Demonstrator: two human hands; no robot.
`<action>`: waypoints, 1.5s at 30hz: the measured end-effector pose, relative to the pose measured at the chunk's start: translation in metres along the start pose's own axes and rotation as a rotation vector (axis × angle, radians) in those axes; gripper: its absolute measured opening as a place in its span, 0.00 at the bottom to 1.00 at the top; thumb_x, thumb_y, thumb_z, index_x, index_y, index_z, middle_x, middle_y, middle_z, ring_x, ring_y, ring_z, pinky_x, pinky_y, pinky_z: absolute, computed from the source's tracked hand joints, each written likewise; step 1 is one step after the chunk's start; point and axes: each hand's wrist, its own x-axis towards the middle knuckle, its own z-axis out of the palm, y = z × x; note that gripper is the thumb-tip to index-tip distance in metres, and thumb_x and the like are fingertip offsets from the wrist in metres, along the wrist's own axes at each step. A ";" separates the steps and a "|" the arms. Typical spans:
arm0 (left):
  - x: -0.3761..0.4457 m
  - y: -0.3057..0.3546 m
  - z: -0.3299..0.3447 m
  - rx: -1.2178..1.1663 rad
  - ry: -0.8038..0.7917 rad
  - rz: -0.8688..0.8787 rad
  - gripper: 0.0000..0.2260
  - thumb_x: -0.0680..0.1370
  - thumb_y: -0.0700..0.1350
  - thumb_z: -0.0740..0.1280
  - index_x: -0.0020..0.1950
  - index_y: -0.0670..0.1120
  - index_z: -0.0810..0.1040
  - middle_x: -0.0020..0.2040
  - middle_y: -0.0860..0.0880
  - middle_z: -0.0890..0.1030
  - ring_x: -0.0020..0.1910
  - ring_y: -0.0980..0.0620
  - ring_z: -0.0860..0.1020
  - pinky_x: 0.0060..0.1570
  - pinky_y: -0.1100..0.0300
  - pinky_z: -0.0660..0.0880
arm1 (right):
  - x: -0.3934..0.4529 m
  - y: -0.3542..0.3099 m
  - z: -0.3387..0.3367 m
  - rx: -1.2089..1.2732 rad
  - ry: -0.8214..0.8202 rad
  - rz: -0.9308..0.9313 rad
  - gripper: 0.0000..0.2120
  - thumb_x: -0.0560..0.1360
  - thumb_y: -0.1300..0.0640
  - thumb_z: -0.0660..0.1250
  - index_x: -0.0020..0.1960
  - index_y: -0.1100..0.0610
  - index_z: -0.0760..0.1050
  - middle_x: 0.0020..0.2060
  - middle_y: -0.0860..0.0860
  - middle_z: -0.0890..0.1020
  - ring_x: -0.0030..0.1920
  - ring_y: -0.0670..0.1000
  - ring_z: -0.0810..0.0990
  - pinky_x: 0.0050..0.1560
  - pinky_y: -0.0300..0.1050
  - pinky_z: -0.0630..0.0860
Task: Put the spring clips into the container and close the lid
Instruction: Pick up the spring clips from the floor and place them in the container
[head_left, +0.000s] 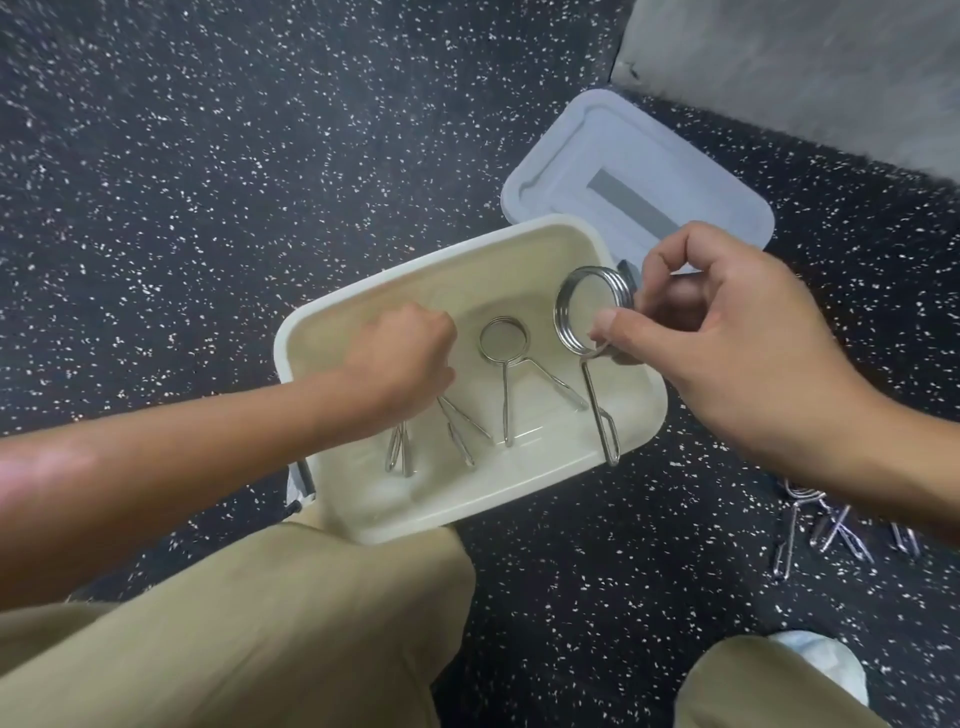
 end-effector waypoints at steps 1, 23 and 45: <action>0.001 0.000 0.001 0.002 0.002 -0.005 0.15 0.74 0.45 0.70 0.35 0.43 0.66 0.32 0.46 0.68 0.38 0.40 0.73 0.35 0.55 0.70 | 0.001 0.000 0.001 0.005 -0.004 0.023 0.11 0.72 0.52 0.75 0.46 0.50 0.72 0.36 0.48 0.87 0.41 0.53 0.87 0.51 0.60 0.80; -0.002 -0.016 0.000 -0.081 0.013 -0.060 0.17 0.77 0.50 0.69 0.34 0.42 0.69 0.32 0.44 0.69 0.39 0.39 0.73 0.36 0.55 0.69 | 0.070 0.013 0.085 -0.234 -0.142 0.228 0.09 0.75 0.58 0.63 0.47 0.63 0.77 0.40 0.62 0.86 0.40 0.63 0.86 0.45 0.63 0.82; -0.059 -0.033 -0.018 -0.131 0.130 0.086 0.17 0.79 0.57 0.65 0.43 0.43 0.77 0.29 0.48 0.72 0.36 0.40 0.74 0.34 0.52 0.77 | 0.091 0.057 0.123 -0.774 -0.078 0.099 0.14 0.77 0.66 0.61 0.62 0.61 0.71 0.57 0.61 0.77 0.57 0.65 0.78 0.44 0.51 0.70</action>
